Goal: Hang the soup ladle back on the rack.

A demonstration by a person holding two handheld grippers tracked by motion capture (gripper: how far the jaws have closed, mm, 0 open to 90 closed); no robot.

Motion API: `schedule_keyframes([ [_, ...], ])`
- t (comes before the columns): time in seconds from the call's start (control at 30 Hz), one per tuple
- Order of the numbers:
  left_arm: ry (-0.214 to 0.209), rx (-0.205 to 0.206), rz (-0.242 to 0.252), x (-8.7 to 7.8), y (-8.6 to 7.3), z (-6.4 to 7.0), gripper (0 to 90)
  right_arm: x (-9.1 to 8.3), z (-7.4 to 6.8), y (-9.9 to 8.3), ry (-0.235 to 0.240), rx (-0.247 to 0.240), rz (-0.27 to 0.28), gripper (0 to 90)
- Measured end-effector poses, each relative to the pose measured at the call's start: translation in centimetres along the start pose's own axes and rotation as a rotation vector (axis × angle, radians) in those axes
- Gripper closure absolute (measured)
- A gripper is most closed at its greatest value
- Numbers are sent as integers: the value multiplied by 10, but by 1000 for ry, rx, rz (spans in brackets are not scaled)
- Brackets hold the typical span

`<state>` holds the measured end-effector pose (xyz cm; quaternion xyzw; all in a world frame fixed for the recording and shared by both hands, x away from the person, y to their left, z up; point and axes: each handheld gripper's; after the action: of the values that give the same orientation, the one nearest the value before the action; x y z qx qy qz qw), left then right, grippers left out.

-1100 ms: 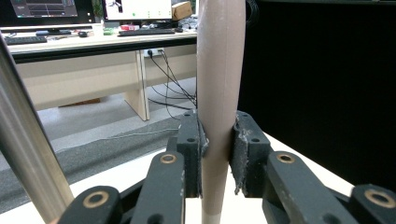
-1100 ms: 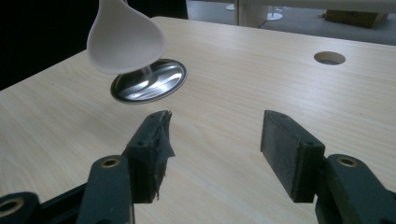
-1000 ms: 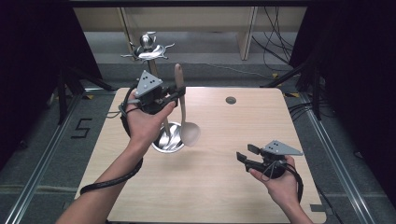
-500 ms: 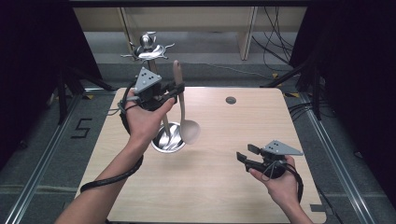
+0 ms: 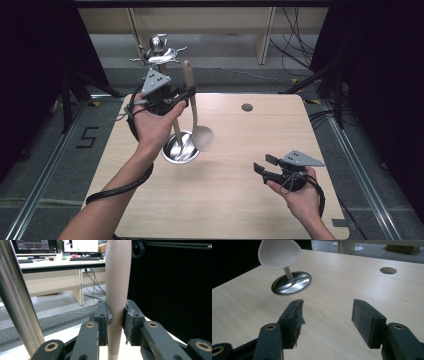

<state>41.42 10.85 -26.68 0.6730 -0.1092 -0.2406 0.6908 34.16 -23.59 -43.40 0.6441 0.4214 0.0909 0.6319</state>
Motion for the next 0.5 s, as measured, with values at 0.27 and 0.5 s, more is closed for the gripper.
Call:
schedule_keyframes([
  [0.27,6,-4,3,-1,4,-2,744,1,-2,-1,2,25,3,424],
  [0.5,12,-9,2,0,6,-4,744,0,0,0,-1,-7,-11,424],
])
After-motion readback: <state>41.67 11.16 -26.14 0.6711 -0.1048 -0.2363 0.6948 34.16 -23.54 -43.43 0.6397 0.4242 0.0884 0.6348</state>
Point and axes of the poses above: each handheld gripper's, and its own axes: x roughly forward along the jaws, y roughly out of its top, z roughly to its right, and after that the axes turned 5 degrees about y, right-handed
